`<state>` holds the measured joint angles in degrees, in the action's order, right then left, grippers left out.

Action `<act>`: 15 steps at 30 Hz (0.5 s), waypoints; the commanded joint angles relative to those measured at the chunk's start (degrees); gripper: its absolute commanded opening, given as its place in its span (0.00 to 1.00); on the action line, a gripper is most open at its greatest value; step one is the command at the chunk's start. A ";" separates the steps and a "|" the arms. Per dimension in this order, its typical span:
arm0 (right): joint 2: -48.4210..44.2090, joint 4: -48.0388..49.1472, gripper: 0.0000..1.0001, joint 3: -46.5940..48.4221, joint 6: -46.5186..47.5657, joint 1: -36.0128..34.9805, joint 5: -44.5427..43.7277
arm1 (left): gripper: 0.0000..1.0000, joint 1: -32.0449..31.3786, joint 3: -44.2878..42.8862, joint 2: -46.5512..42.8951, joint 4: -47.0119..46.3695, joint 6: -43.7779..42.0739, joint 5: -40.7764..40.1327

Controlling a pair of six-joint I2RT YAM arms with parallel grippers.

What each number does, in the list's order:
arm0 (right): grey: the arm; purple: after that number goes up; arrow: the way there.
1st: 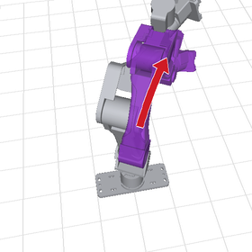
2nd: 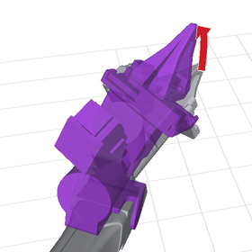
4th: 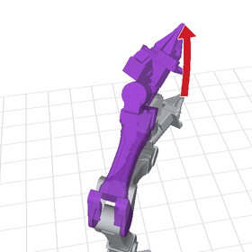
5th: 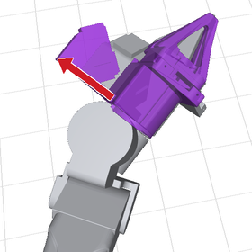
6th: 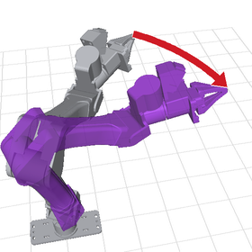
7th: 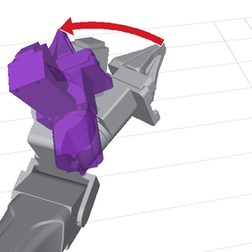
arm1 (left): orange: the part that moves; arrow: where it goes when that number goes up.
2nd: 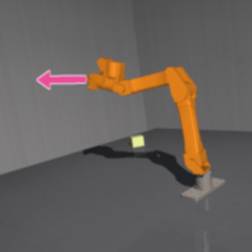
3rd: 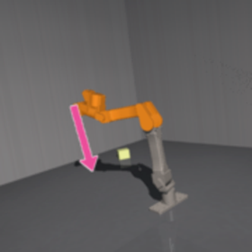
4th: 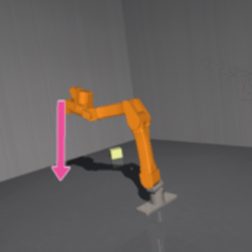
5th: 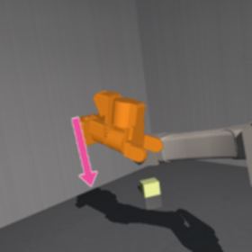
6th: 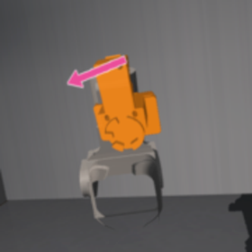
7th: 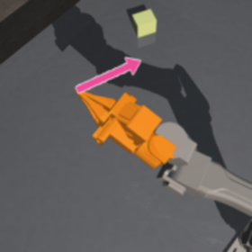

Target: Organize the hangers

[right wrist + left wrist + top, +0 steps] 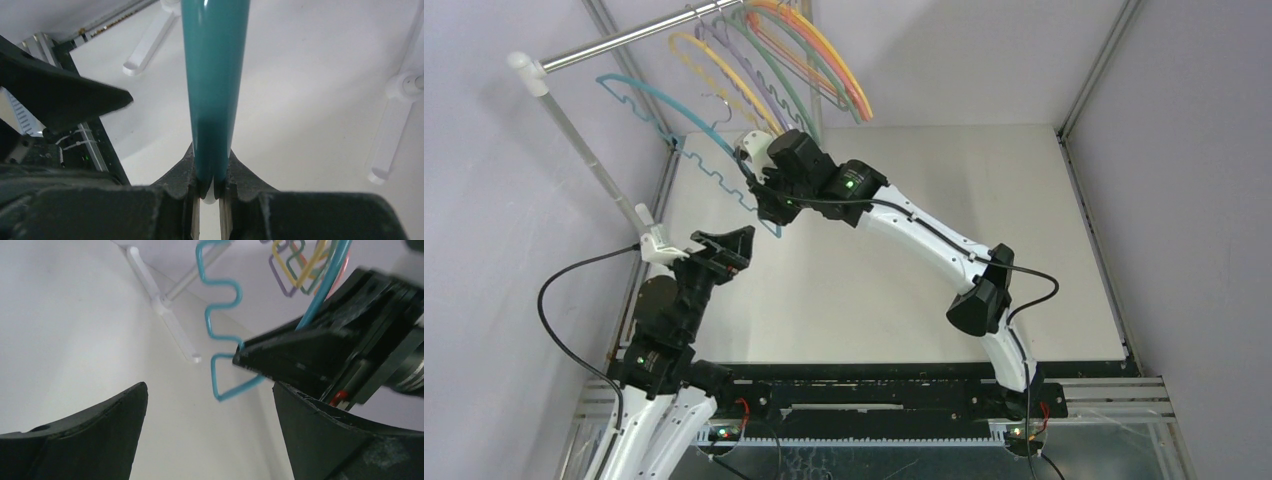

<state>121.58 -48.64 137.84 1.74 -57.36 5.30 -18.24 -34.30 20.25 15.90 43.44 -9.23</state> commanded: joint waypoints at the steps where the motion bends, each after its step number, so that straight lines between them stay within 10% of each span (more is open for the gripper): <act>1: -4.89 3.57 0.00 -2.82 -0.51 -0.12 -1.02 | 1.00 0.14 -3.93 1.77 -5.36 0.31 -7.58; 15: -12.33 5.20 0.00 -12.45 -0.29 -0.01 -0.56 | 0.99 0.13 -7.69 13.71 -15.10 7.86 -9.78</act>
<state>115.44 -48.56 124.14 1.61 -57.36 4.56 -18.24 -39.20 31.20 5.89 49.10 -18.41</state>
